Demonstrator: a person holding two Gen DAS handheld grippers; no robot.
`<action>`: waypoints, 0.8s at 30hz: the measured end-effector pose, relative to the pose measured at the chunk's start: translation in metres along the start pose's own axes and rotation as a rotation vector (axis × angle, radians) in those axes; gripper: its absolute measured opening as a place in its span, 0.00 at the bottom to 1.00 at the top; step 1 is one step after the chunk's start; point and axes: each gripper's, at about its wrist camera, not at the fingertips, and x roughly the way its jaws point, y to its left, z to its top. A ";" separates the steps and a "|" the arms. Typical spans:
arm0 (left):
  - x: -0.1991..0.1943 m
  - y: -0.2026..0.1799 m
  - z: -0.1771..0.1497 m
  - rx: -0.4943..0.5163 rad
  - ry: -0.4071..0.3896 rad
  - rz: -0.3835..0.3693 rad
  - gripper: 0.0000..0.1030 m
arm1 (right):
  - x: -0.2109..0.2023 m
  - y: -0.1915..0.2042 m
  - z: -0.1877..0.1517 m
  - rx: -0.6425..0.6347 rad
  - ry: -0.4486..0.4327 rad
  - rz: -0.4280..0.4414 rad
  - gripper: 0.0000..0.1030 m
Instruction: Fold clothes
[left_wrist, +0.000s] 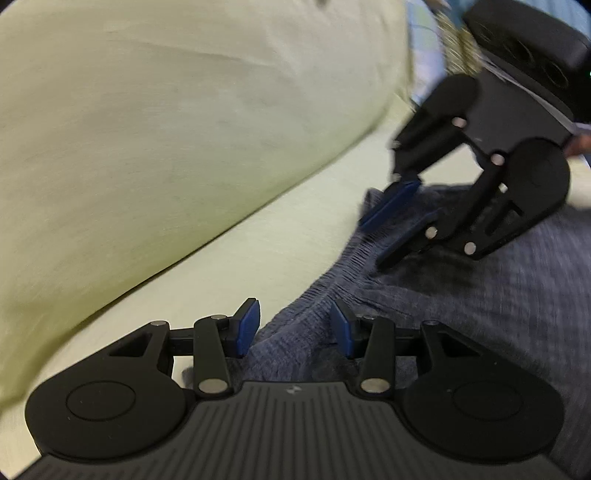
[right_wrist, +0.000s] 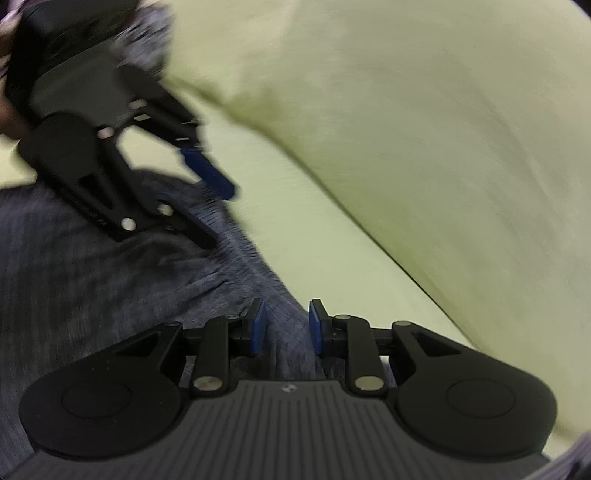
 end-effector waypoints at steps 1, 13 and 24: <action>0.003 0.001 0.000 0.008 0.004 -0.012 0.48 | 0.006 -0.001 0.002 -0.047 0.028 0.029 0.21; 0.019 0.014 0.002 0.019 0.072 -0.188 0.21 | 0.028 -0.024 0.014 -0.165 0.153 0.151 0.30; 0.012 0.011 0.010 0.031 0.052 -0.110 0.13 | 0.004 -0.023 0.018 -0.149 0.136 0.115 0.02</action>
